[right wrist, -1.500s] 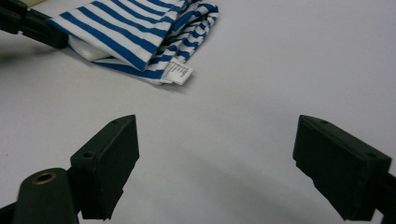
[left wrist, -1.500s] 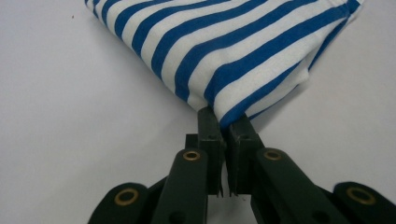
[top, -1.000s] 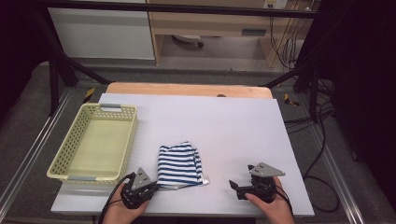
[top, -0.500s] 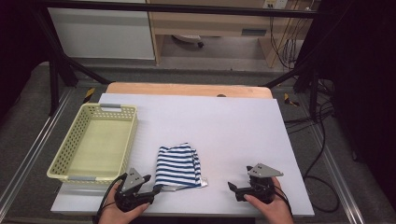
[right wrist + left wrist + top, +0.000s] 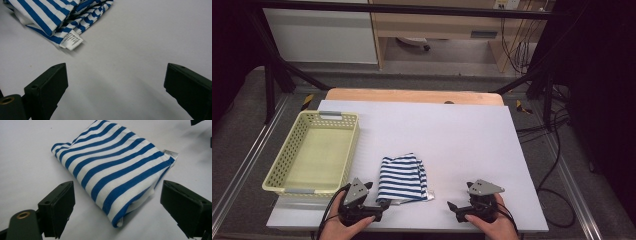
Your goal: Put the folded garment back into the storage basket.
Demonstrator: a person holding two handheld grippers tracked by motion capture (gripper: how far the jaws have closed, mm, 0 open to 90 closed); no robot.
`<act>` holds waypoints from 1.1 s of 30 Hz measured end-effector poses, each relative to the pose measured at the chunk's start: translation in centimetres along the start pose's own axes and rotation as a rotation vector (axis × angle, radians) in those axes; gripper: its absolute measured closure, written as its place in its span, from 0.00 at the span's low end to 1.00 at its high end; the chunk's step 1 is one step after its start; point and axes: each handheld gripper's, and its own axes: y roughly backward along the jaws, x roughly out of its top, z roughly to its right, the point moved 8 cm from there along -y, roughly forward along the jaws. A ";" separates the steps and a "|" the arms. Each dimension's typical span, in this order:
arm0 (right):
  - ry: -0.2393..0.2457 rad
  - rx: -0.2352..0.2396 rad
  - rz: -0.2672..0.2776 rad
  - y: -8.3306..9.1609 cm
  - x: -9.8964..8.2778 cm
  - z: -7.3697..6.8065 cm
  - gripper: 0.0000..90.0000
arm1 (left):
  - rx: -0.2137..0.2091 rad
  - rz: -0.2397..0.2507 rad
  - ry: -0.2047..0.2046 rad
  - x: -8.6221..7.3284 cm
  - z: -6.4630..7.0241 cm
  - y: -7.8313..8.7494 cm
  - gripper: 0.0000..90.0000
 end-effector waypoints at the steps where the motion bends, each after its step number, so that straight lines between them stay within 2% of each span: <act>1: 0.000 0.000 0.001 0.0 0.0 0.0 0.06 | -0.006 0.001 0.003 0.0 0.0 0.0 0.13; 10: 0.012 0.026 -0.029 -0.6 -0.2 -0.9 0.08 | 0.012 -0.006 0.007 -0.2 -0.3 -0.2 0.12; 13: 0.042 0.030 -0.048 -1.1 -0.3 -1.4 0.10 | 0.021 -0.006 0.001 0.0 -0.5 -0.2 0.13; 16: 0.045 0.068 -0.057 -1.7 -0.1 -2.5 0.14 | 0.019 0.004 0.004 0.1 -0.6 -0.2 0.12; 20: 0.087 0.102 -0.096 -3.1 0.2 -4.3 0.17 | 0.025 -0.004 0.009 0.0 -0.8 -0.2 0.12; 25: 0.104 0.137 -0.105 -4.7 1.7 -6.1 0.26 | 0.023 -0.004 0.007 0.0 -0.7 -0.2 0.12; 30: 0.162 0.145 -0.126 -5.9 2.7 -7.6 0.35 | 0.036 -0.004 0.003 0.0 -0.8 -0.2 0.12; 33: 0.172 0.155 -0.131 -6.3 3.1 -8.0 0.40 | 0.036 -0.005 0.003 0.0 -0.9 -0.3 0.12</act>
